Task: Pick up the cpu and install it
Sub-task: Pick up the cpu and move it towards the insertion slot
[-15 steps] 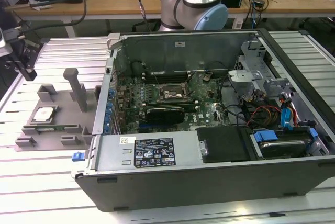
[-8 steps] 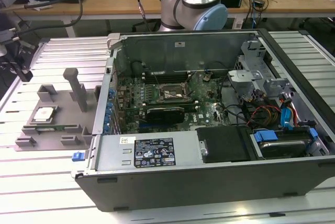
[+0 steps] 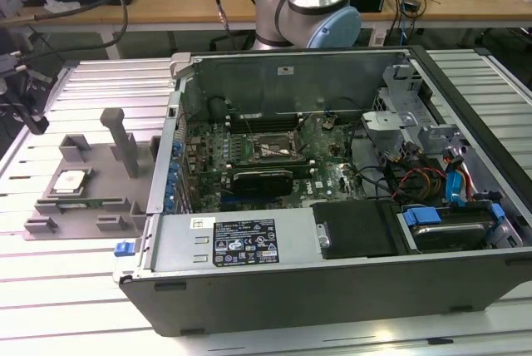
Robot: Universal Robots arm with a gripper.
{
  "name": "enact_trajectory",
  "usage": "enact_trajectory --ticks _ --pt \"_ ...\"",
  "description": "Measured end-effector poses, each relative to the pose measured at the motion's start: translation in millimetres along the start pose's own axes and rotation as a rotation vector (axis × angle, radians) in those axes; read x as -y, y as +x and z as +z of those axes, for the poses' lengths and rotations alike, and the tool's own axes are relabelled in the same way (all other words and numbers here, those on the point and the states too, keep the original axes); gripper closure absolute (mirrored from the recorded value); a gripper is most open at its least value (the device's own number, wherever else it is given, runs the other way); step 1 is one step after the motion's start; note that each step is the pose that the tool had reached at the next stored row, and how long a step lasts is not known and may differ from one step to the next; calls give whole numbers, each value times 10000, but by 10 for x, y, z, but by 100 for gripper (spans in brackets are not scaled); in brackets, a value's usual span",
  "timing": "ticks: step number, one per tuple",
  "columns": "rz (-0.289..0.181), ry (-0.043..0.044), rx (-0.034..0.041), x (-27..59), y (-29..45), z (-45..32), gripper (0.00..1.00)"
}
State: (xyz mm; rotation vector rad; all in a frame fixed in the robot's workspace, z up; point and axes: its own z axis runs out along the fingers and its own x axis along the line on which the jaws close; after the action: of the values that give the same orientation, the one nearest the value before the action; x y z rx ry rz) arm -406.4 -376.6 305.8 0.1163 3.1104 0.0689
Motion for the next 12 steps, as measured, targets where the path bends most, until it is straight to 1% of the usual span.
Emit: enact_trajectory --ticks 1,5,12 --pt "0 -1 1 2 1 33 89" --pt "0 -1 1 5 3 113 89" --pt "-1 -1 1 11 5 228 89"
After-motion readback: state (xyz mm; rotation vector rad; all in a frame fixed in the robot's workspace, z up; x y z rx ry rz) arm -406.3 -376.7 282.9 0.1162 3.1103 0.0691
